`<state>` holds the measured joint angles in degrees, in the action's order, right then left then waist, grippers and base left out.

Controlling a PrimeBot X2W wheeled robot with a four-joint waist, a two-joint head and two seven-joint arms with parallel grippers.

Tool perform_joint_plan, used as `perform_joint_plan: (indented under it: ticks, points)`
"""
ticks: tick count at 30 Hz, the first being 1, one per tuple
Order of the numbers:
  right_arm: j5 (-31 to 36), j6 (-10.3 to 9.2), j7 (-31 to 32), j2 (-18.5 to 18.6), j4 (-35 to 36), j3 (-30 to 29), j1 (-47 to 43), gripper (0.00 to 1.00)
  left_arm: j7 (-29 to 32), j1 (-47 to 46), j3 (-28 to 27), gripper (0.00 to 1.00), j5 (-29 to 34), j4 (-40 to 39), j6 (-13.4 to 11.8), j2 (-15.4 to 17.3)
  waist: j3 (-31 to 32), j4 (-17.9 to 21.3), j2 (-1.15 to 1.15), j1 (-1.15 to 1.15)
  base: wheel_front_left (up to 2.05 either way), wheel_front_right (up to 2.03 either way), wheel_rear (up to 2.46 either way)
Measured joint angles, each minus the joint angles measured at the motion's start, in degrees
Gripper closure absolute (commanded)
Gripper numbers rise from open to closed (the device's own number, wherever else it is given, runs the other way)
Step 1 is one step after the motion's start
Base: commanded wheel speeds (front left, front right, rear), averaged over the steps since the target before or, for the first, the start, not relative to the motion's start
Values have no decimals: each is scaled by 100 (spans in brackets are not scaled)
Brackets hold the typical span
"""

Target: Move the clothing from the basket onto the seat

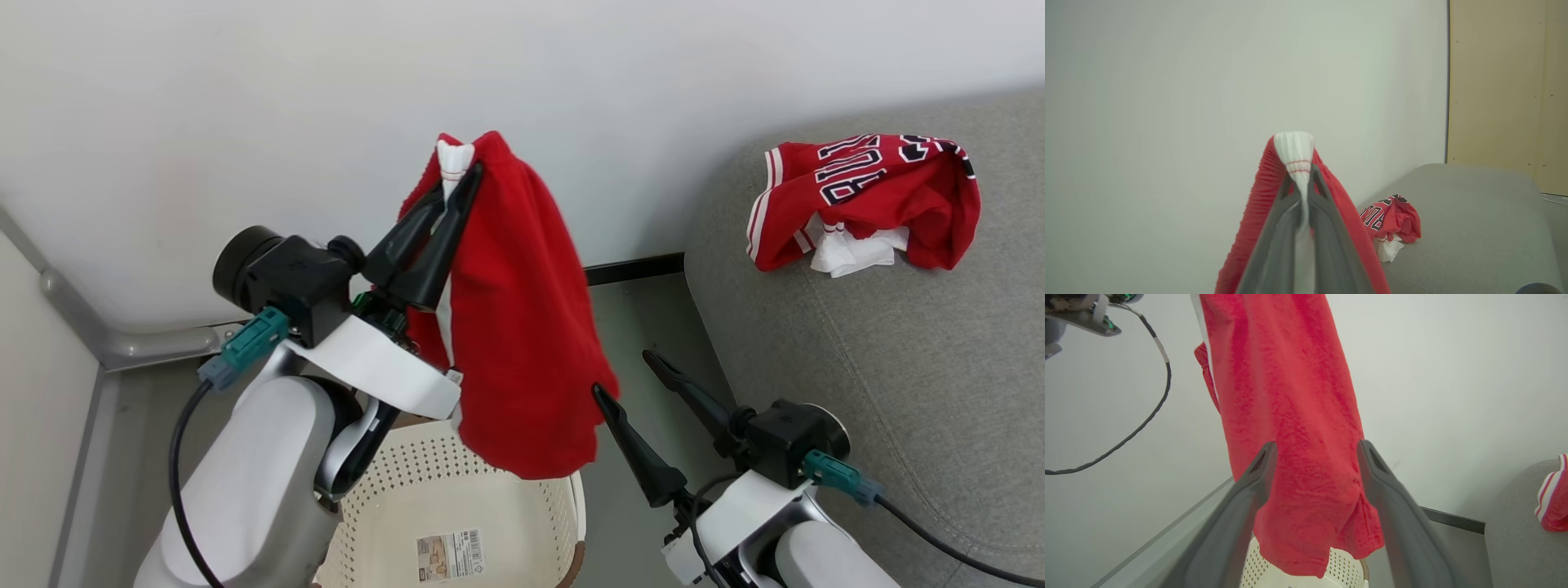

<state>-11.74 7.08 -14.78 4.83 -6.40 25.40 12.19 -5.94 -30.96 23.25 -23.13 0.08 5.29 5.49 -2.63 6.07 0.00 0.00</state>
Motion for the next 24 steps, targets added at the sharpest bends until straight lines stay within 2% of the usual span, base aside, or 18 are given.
perform_joint_plan:
  ticks: [13,14,15,24]
  points:
    - [-15,0,0,-7,-69,131,231,0,294,-152,499,100,5,-328,49,-164,-26,23,0,0,0,0,0]
    - [-31,0,0,-2,-105,166,235,21,315,-152,523,100,5,-334,49,-164,-26,22,0,0,0,0,0]
    - [-37,0,0,12,-166,240,235,100,344,-152,537,100,5,-347,49,-163,-27,21,0,0,0,0,0]
    - [-83,0,0,79,-211,387,243,100,493,-152,494,100,5,-397,32,-154,-38,32,0,0,0,0,0]
